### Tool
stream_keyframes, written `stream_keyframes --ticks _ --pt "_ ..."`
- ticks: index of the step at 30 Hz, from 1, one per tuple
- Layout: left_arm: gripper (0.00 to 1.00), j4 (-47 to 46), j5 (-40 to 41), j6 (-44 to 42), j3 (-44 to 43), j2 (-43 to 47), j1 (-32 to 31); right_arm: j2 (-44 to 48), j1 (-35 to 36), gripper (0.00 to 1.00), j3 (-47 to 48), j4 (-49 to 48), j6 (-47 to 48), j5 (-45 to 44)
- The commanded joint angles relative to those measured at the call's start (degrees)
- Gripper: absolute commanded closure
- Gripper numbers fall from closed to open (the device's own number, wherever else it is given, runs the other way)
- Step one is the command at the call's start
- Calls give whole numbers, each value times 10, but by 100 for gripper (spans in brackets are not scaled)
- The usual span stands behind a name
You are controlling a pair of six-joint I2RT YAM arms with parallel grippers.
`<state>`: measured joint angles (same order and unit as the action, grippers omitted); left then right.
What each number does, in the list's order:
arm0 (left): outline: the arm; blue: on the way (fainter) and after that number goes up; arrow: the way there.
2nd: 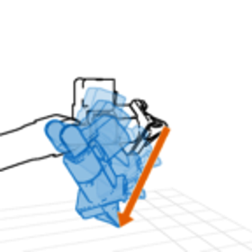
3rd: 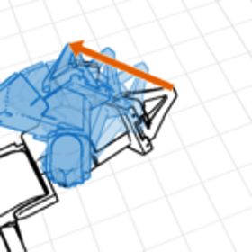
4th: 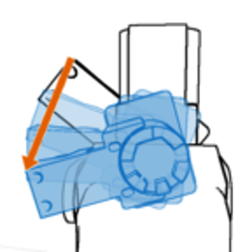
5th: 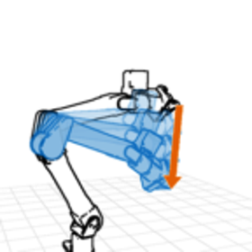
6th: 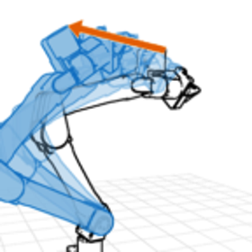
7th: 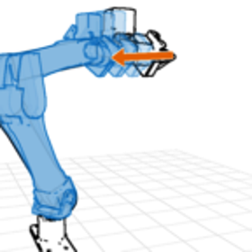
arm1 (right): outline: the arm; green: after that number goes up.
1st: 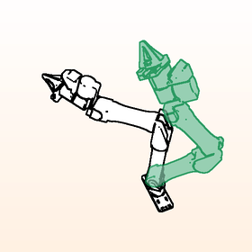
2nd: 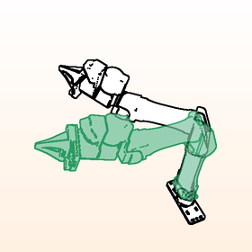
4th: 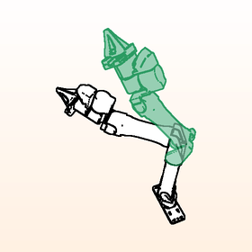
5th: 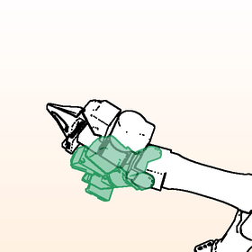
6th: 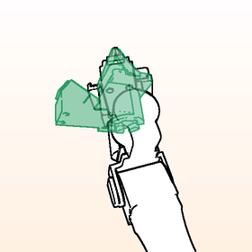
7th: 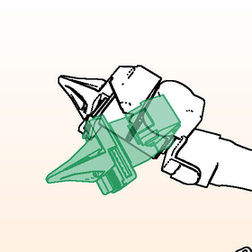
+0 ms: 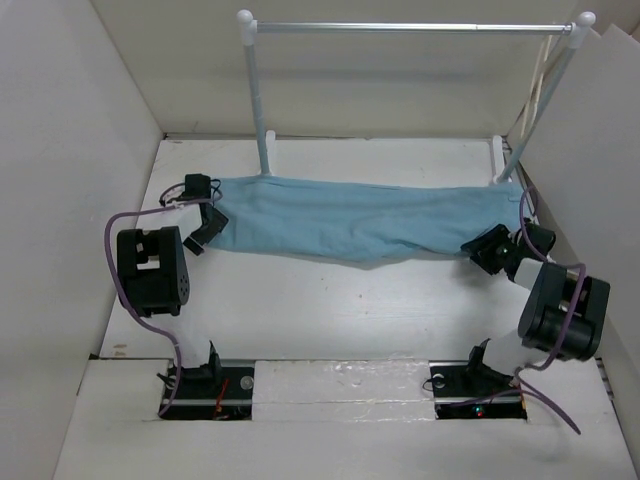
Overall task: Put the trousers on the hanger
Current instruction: Fold the trousers at the center of the board.
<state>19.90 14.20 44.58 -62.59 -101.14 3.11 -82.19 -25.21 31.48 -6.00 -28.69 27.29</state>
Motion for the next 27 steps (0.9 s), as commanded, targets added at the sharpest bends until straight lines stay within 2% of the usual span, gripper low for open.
stream_keyframes --ticks 1,3,4,6,7,8,12,13,16,20,24,25,26,27 --pt "35 -2 18 13 -19 -21 3 -71 -3 52 34 -119 -39 13" --pt "44 9 30 10 -38 -34 3 -86 -3 75 37 -140 -55 10" --pt "63 12 42 9 -45 -38 3 -82 -3 82 45 -139 -53 1" --pt "84 18 60 -7 -66 -49 3 -58 -3 84 59 -113 -26 -17" --pt "96 22 85 -13 -74 -51 3 -50 -3 92 67 -88 -14 -32" --pt "100 24 100 -21 -90 -61 3 -43 -3 95 81 -75 10 -37" --pt "100 61 187 -64 -133 -93 3 -10 -3 99 99 -17 51 -80" --pt "100 65 222 -71 -136 -98 3 -10 -3 99 99 -11 54 -81" --pt "100 71 264 -92 -132 -101 10 -10 -3 100 116 35 72 -97" --pt "100 74 240 -67 -66 -62 29 12 -3 100 103 88 94 -86" --pt "100 104 258 -61 -11 -25 43 86 -9 100 43 139 105 -70" --pt "100 113 282 -58 0 -17 43 106 -18 100 33 190 111 -55" --pt "100 138 299 -33 38 19 43 180 -30 100 34 271 140 -50" --pt "100 138 289 -33 39 19 43 180 -38 100 34 272 140 -50"
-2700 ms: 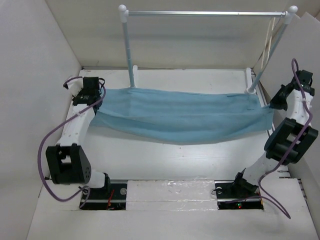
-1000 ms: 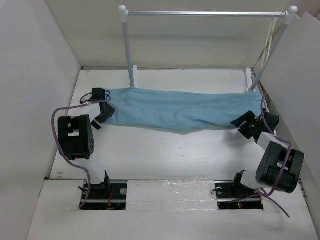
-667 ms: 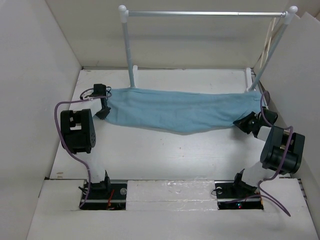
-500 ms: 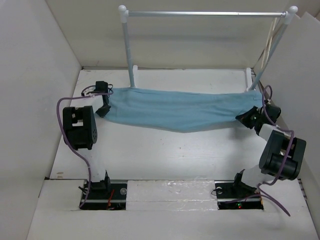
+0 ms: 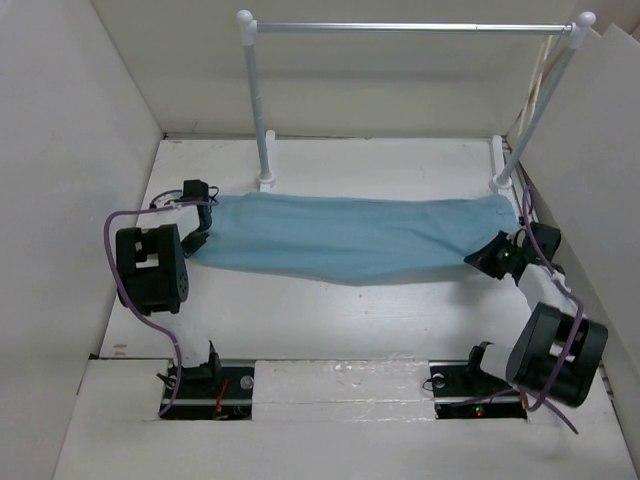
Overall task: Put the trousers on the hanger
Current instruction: Fold the trousers at the center of the board.
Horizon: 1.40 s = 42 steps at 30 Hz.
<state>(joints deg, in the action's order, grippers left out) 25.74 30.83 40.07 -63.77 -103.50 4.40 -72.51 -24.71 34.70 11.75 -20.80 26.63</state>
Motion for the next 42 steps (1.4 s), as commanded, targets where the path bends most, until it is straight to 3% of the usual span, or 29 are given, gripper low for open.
stream_keyframes --ticks 1,4,5,6,8,9,10,13,17,18,19,20,22,25,27,28,29,32,37,42 --pt "100 90 106 22 55 73 45 111 -43 100 10 120 81 -46" --pt "100 90 65 28 61 133 46 160 -17 99 21 166 81 -70" --pt "90 93 58 29 58 143 46 162 -17 95 13 161 80 -56" --pt "62 100 52 33 52 147 46 155 -17 84 10 148 80 -32" --pt "22 127 47 40 25 151 46 142 -17 55 21 136 93 -16" --pt "3 134 42 44 16 152 46 123 -11 37 29 122 96 -3" --pt "1 135 35 42 0 162 46 109 -11 33 41 127 102 3" --pt "5 107 9 30 -7 210 46 77 -6 28 92 150 119 46" --pt "15 35 -42 13 8 234 30 95 27 34 122 145 108 14" --pt "30 14 -85 17 11 208 30 99 27 67 97 116 93 -3" --pt "30 2 -86 17 11 208 30 99 27 68 97 115 93 -4" --pt "51 -10 -101 16 12 197 30 99 21 96 84 82 84 25" --pt "64 -48 -128 11 15 166 30 84 -4 100 41 39 58 74" --pt "67 -94 -134 3 24 119 38 44 9 100 10 -85 9 193" --pt "75 -79 -135 10 15 75 53 19 15 84 26 -49 26 179" --pt "76 -67 -134 11 1 63 59 23 15 76 33 -38 33 164" --pt "76 -61 -133 4 -4 51 64 44 7 55 39 -18 35 130" --pt "73 -22 -100 17 -28 9 64 80 -44 32 24 -9 21 105" --pt "61 -18 -155 33 -34 -1 64 129 -117 27 -9 28 8 38" --pt "53 -40 -207 32 -51 55 40 124 -226 26 -60 -27 -14 18"
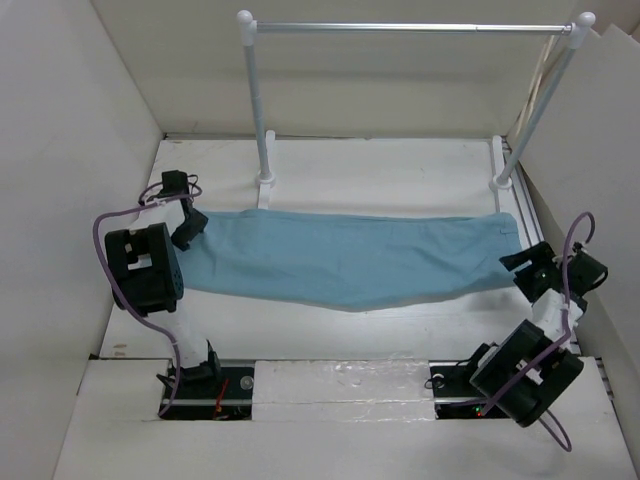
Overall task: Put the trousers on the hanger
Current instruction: Fold the trousers at the center of the board.
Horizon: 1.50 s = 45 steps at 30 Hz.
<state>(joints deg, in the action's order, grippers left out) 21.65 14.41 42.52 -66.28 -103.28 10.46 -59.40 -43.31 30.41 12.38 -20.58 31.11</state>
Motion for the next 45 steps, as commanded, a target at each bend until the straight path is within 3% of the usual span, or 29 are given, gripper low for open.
stream_keyframes --ticks 1,2,3,7,11,15,16,17,20,22,24,29,31,35,39,45 --pt "48 -3 -54 5 -41 56 -26 -29 -54 26 -17 -42 -17 -21" --pt "27 -10 -101 2 -46 59 -26 -43 -63 24 -13 -56 -16 -13" --pt "20 -48 -221 -5 -37 65 -32 -92 -90 21 0 -80 -11 9" --pt "21 -104 -300 -4 6 88 -58 -153 -116 20 7 -99 -4 34" --pt "22 -101 -247 -41 2 121 -179 -186 -123 20 -5 -139 -16 26" --pt "34 -122 -210 -60 23 158 -283 -233 -105 21 -4 -202 -31 21" --pt "44 -129 -205 -60 45 165 -301 -257 -100 22 1 -203 -32 25" --pt "67 -147 -201 -57 58 170 -317 -266 -94 25 6 -205 -31 28" --pt "96 -160 -195 -38 91 180 -358 -281 -75 50 3 -231 -36 42" --pt "100 -154 -193 -34 108 183 -370 -272 -50 93 -1 -236 -32 50" --pt "100 -150 -192 -35 111 189 -375 -263 -42 100 -4 -228 -31 56" --pt "100 -134 -182 -38 143 225 -381 -95 71 100 -39 -145 -30 24" --pt "100 -133 -179 -38 172 250 -381 25 126 100 -32 -99 -44 -26" --pt "100 -121 -172 -46 215 264 -381 187 308 100 10 -18 -85 -130" --pt "100 -137 -192 -47 263 280 -381 222 407 100 103 31 -85 -206" --pt "100 -167 -214 -40 283 290 -419 158 516 100 242 82 -38 -297"
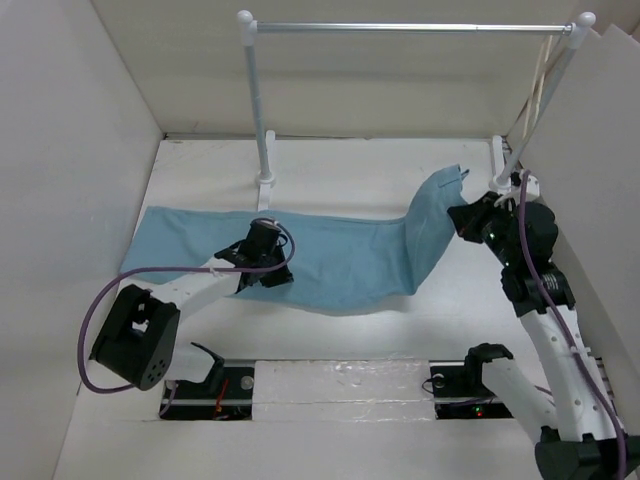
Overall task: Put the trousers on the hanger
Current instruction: Fold the trousers at the center of the board.
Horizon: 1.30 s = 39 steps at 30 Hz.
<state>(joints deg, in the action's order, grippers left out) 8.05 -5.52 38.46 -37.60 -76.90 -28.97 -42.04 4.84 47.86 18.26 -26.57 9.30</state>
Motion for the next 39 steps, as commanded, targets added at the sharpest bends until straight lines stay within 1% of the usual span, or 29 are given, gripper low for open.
stream_keyframes --ticks 1,2,3,4,5,9,12,15,16,17,18,19,21,22,23,25,26,27,29,31,32,34,35,36,37,38,39 --pt "100 -34 -7 2 -13 24 -55 -24 55 100 89 28 27 -89" --pt "100 -36 4 8 -19 20 -71 -37 62 100 131 45 35 -108" --pt "100 -38 8 12 -25 8 -87 -44 68 100 151 49 52 -124" --pt "100 -46 11 16 -36 -1 -117 -51 68 100 170 54 59 -124" --pt "100 -48 21 25 -42 -17 -131 -64 68 100 209 65 76 -120" --pt "100 -53 42 41 -70 -68 -187 -90 33 100 281 80 100 -97" --pt "100 -60 46 45 -90 -108 -219 -103 -23 100 320 74 111 -24" --pt "100 -61 49 48 -120 -147 -249 -118 -73 100 368 82 124 21" --pt "100 -53 49 50 -142 -156 -257 -128 -82 100 381 86 129 27" --pt "100 -50 72 50 -154 -162 -265 -133 -90 100 391 96 133 33" --pt "100 -47 74 50 -163 -171 -278 -137 -104 100 400 102 140 42" --pt "100 -51 76 52 -176 -177 -278 -142 -111 100 412 105 143 48" --pt "100 -69 61 64 -185 -197 -286 -144 -116 100 413 103 147 76" --pt "100 -76 58 67 -202 -208 -292 -146 -121 100 409 100 148 86" --pt "100 -91 40 69 -249 -253 -300 -152 -121 100 404 93 149 125" --pt "100 -89 38 66 -267 -271 -309 -153 -121 100 396 83 149 141" --pt "100 -84 30 63 -286 -306 -309 -159 -111 100 392 78 149 159" --pt "100 -65 28 61 -322 -322 -318 -163 -100 100 392 75 151 160" --pt "100 -41 35 60 -346 -345 -330 -183 -46 100 400 68 154 149" --pt "100 -31 49 63 -338 -328 -330 -200 1 100 413 60 158 134" --pt "100 -33 73 64 -323 -290 -324 -217 53 100 425 56 158 109" --pt "100 -27 84 74 -275 -242 -303 -238 103 100 438 44 158 83" --pt "100 -23 90 74 -259 -183 -277 -248 145 100 447 42 158 64" --pt "100 -4 100 72 -229 -153 -262 -272 165 100 465 38 158 57" --pt "100 14 127 72 -219 -120 -246 -283 183 100 474 28 158 53" --pt "100 34 145 70 -214 -57 -228 -297 200 100 485 26 158 42" --pt "100 72 160 68 -209 -26 -188 -325 234 100 509 25 161 35"
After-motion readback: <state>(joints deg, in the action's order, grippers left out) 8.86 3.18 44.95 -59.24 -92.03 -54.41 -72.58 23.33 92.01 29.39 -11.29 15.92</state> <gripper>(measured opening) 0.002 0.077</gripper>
